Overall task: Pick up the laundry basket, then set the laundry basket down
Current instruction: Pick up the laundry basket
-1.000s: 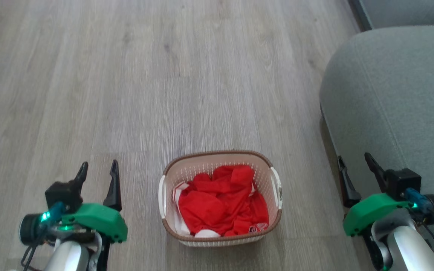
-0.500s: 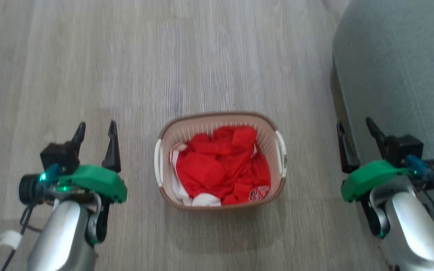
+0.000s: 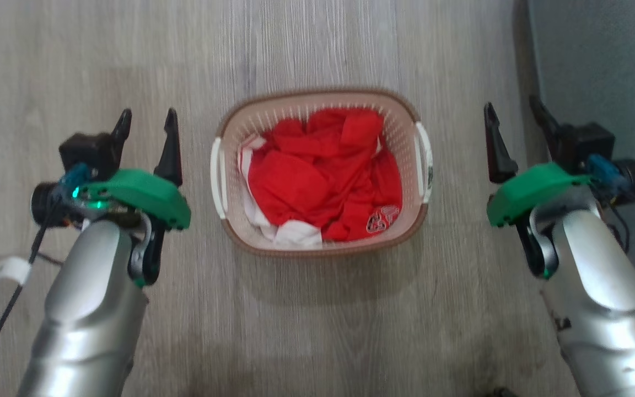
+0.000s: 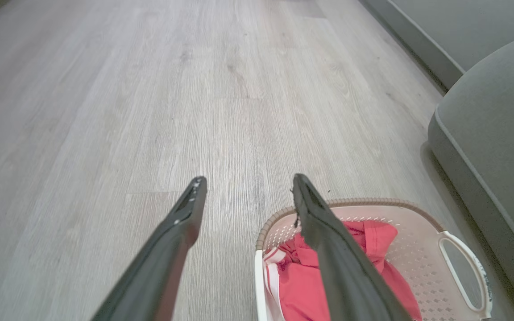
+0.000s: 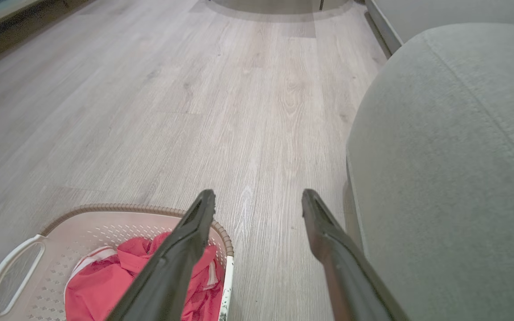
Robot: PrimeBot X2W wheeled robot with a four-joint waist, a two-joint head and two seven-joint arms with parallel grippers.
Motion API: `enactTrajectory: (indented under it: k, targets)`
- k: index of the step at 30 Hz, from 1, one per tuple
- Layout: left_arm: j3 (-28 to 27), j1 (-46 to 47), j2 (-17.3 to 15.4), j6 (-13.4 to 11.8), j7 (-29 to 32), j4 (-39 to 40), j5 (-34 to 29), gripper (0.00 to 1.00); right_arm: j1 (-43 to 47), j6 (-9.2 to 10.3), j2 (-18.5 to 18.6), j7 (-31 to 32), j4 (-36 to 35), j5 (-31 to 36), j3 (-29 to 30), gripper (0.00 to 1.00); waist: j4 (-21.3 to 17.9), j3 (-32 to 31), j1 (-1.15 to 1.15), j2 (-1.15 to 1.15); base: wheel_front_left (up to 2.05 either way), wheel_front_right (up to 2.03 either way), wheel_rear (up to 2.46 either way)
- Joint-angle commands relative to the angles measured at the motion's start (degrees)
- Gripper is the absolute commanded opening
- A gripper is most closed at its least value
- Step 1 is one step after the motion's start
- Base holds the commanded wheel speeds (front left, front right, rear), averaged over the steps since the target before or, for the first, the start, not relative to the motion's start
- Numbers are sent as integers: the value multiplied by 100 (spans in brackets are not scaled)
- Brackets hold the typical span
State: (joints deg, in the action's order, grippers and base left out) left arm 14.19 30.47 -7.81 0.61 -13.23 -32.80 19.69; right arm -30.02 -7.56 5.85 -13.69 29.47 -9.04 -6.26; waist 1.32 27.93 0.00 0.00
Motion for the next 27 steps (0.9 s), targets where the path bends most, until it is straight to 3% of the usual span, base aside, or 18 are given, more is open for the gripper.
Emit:
enactTrajectory:
  k: [1, 13, 27]
  targets:
    - [-159, 244, -79, 55, -92, -19, 30, 100, -135, 8, -96, -68, -54, 58, -159, 100, -26, 358, 0, 0, 0, 0, 0]
    - [65, 1075, 60, 368, -172, -1301, -154, 100, -871, 8, -226, -126, 750, 54, -430, 100, -97, 1190, 0, 0, 0, 0, 0]
    - [334, 1653, 169, 606, -176, -2371, -340, 100, -1300, 8, -292, -130, 1188, -2, -706, 100, -152, 1901, 0, 0, 0, 0, 0]
